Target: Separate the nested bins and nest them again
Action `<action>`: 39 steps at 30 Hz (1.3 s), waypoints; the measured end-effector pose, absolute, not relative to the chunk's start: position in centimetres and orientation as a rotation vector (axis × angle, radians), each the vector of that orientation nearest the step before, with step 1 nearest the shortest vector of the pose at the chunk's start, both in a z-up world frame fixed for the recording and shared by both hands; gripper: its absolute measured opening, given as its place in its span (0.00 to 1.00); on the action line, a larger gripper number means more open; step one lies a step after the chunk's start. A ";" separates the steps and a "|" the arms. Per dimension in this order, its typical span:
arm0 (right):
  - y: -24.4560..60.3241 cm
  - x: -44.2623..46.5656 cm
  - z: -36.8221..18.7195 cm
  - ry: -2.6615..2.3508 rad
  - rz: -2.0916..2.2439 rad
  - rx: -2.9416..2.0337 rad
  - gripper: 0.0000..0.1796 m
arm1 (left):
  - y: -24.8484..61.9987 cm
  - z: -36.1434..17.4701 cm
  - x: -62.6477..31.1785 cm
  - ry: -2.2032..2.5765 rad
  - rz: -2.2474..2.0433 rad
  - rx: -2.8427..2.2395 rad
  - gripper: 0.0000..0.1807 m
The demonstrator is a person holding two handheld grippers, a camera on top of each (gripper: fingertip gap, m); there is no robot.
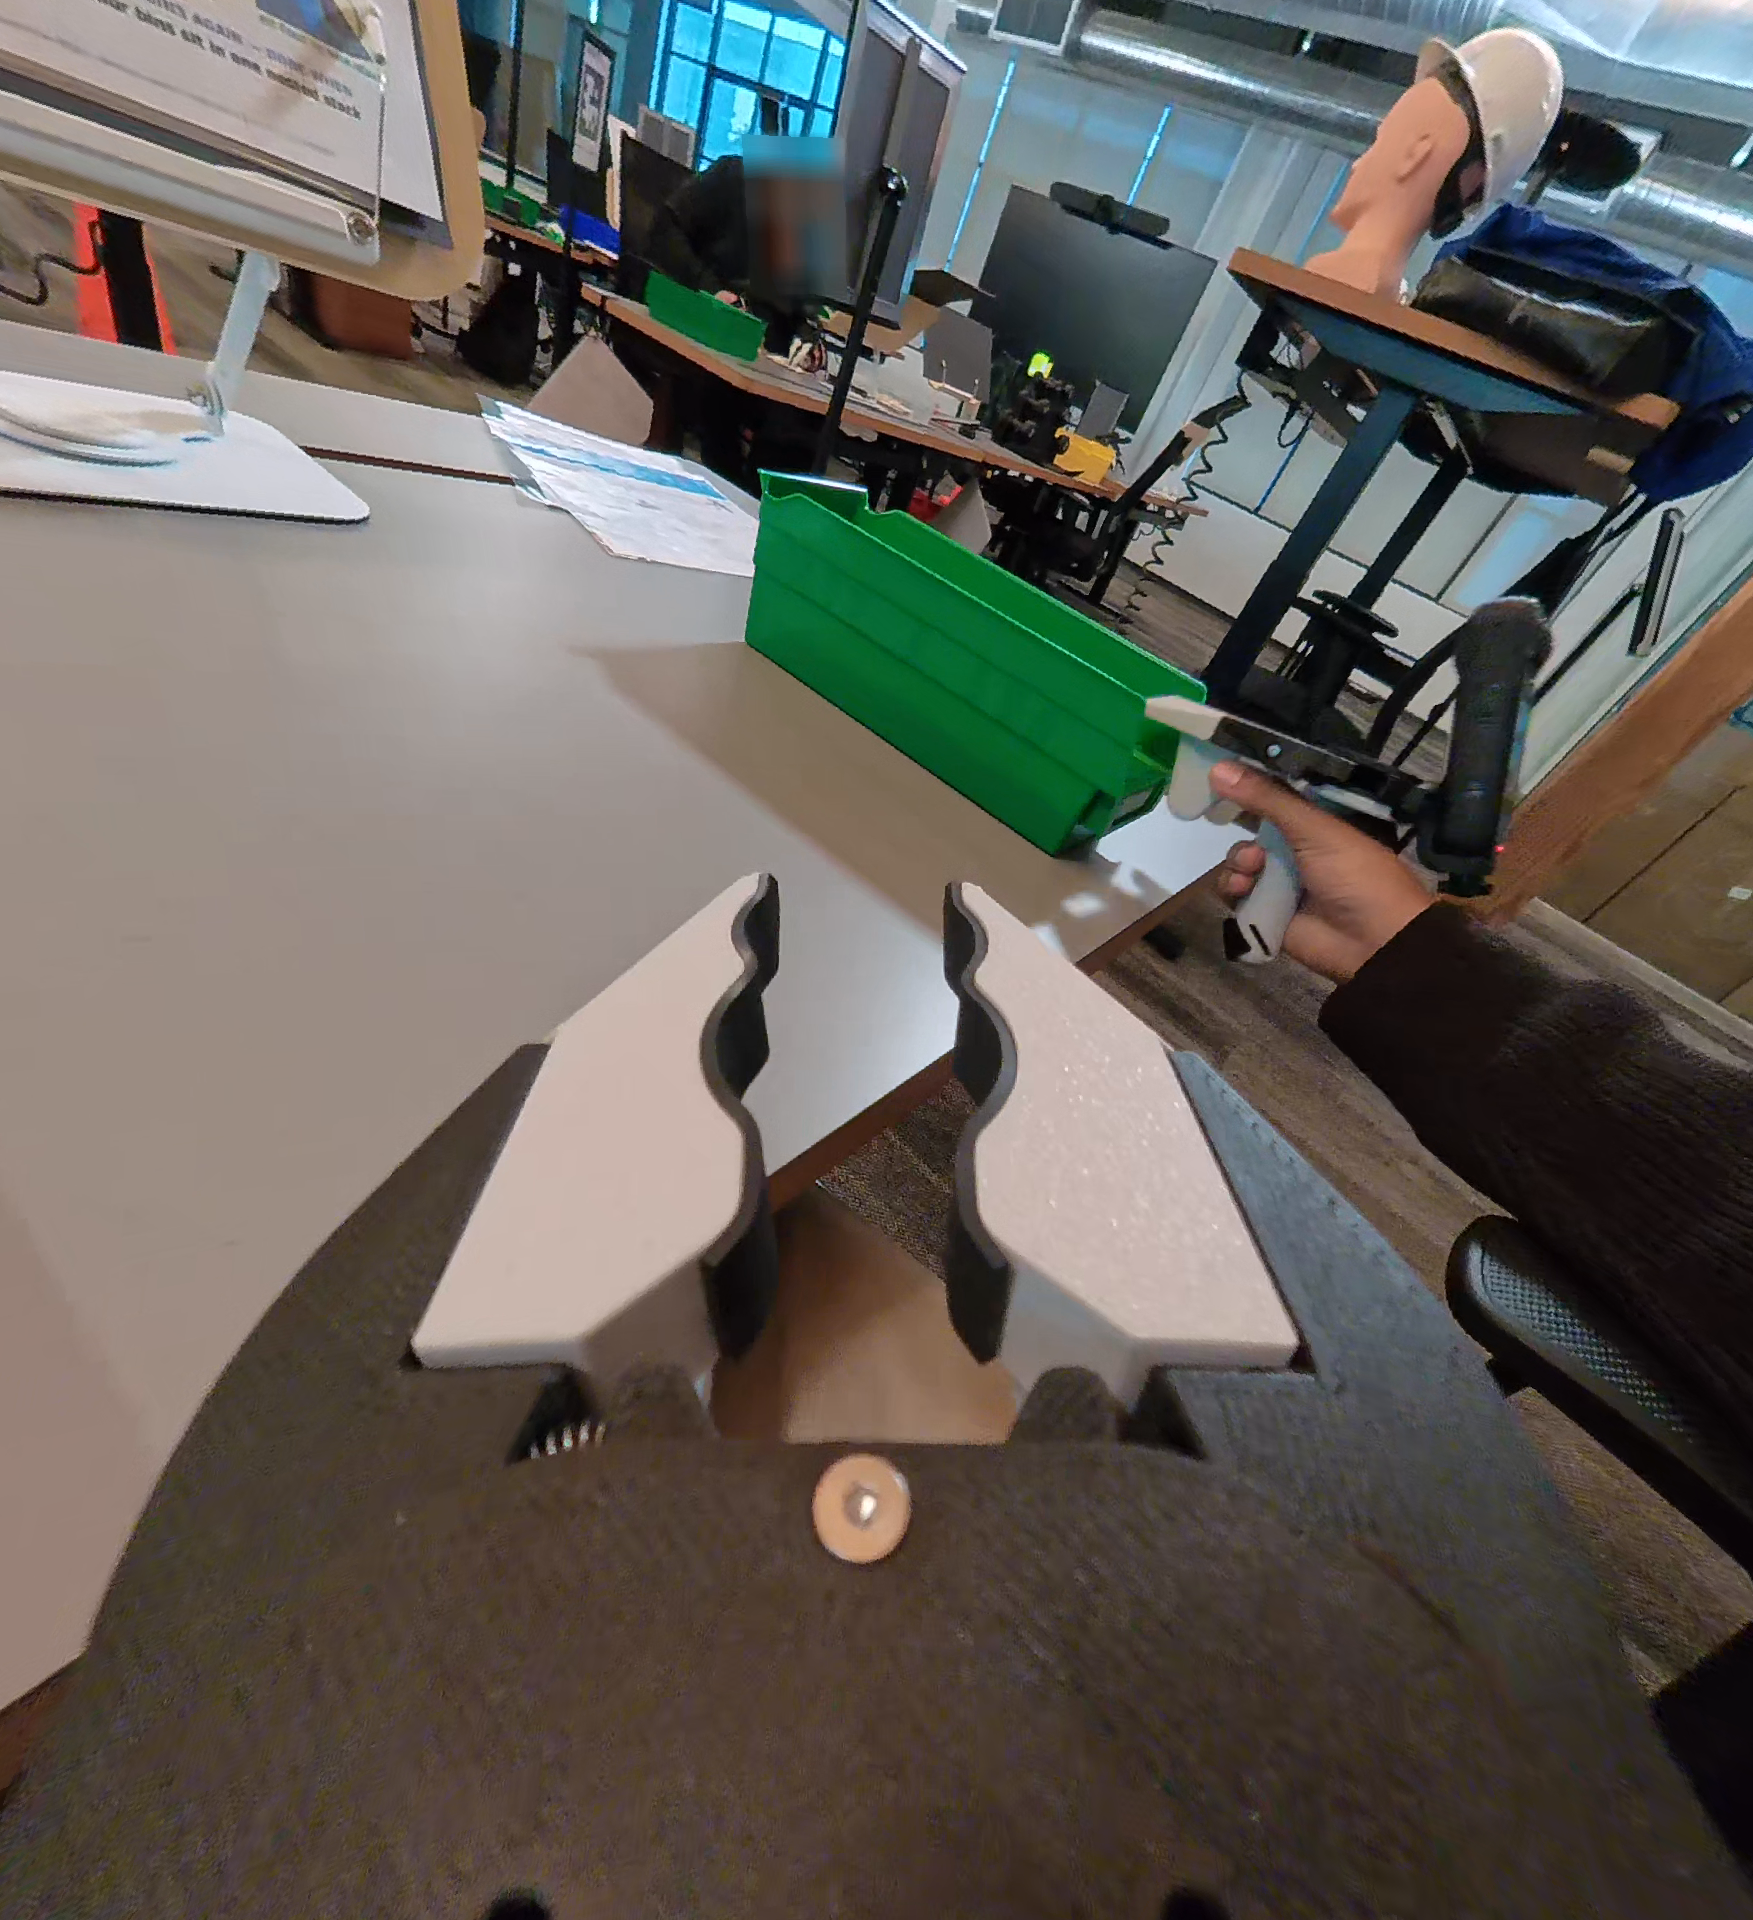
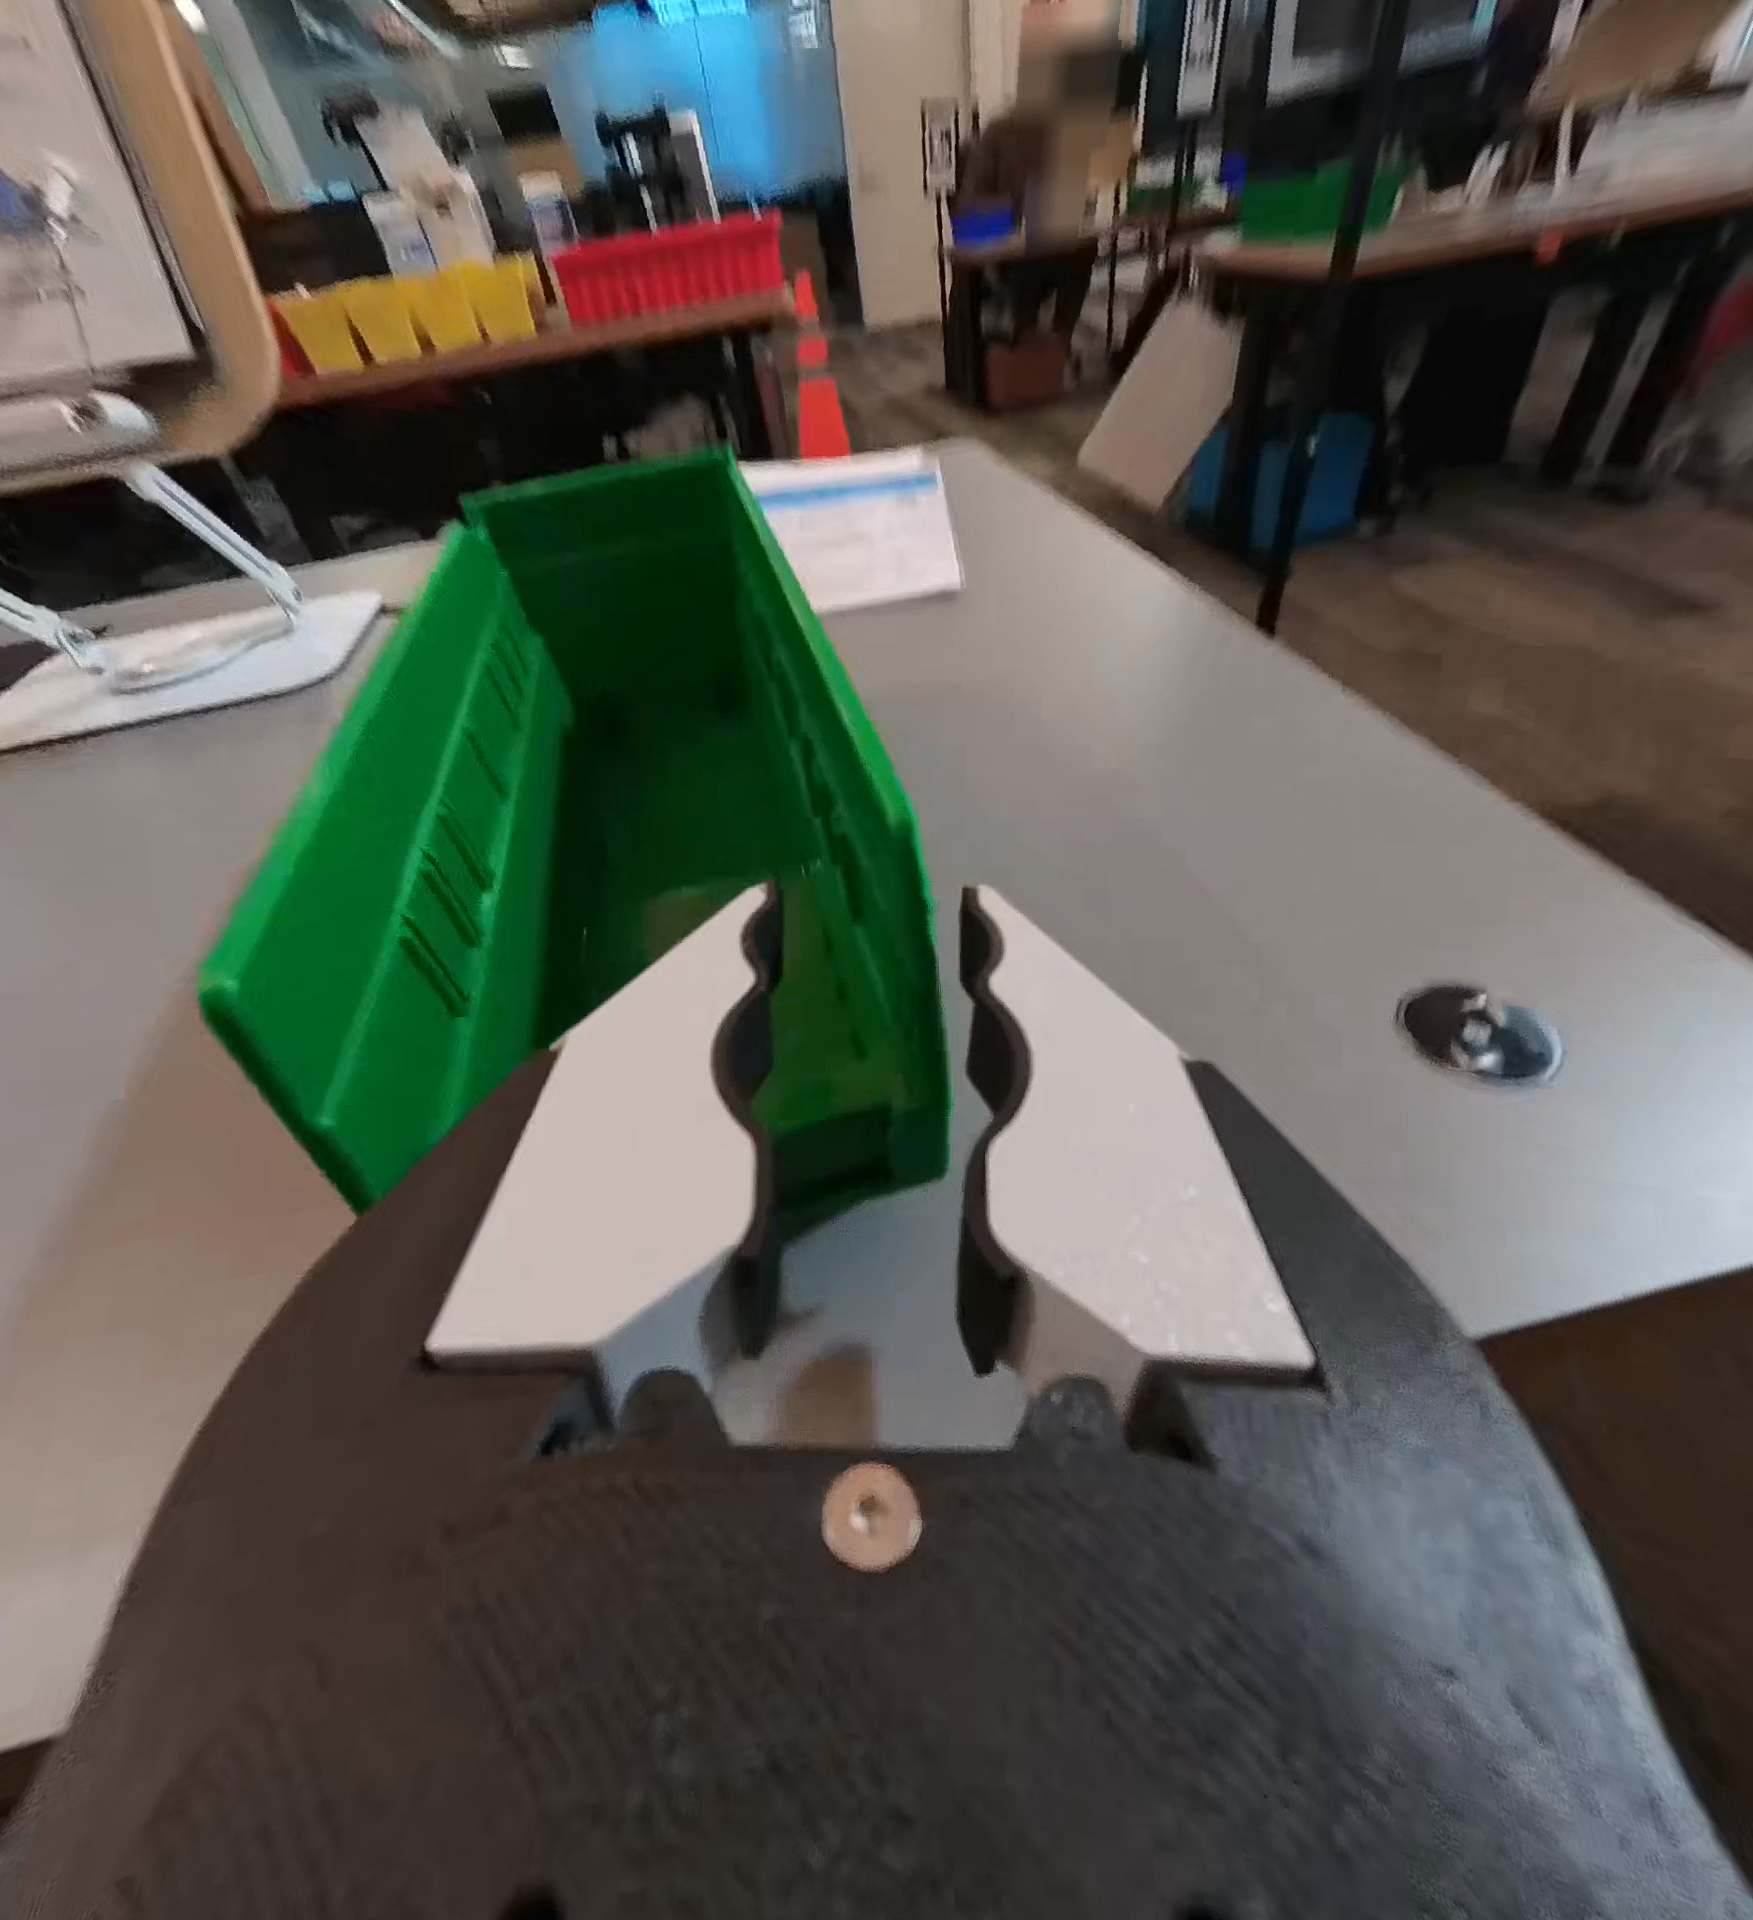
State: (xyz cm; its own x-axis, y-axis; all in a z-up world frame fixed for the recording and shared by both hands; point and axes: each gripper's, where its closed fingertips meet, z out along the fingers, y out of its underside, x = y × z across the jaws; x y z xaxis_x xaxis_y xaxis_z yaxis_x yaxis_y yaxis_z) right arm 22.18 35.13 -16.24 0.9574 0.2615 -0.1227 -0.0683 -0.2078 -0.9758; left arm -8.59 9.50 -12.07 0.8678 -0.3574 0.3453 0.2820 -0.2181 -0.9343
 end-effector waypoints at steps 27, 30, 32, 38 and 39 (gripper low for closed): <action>33.7 17.3 -18.3 -0.382 0.451 -1.780 0.01 | 9.6 -13.0 -8.3 0.058 -0.598 -1.720 0.16; 33.7 17.3 -18.3 -0.393 0.430 -1.769 0.01 | 9.6 -13.1 -8.3 0.056 -0.601 -1.721 0.16; 33.7 17.3 -18.3 -0.392 0.435 -1.772 0.01 | 9.6 -13.0 -8.3 0.056 -0.601 -1.720 0.16; 33.7 17.4 -18.3 -0.394 0.436 -1.776 0.01 | 9.6 -13.0 -8.3 0.052 -0.604 -1.720 0.16; 33.7 17.5 -18.3 -0.393 0.438 -1.777 0.01 | 9.6 -13.0 -8.3 0.051 -0.605 -1.719 0.16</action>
State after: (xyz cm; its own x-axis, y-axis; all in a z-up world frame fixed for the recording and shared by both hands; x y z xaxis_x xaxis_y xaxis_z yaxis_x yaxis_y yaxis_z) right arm 17.46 33.65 -18.31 0.8719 0.4819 -0.0876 0.0350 -0.2396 -0.9702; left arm -8.34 9.61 -13.00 0.8615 -0.3544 0.3636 0.2879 -0.2489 -0.9248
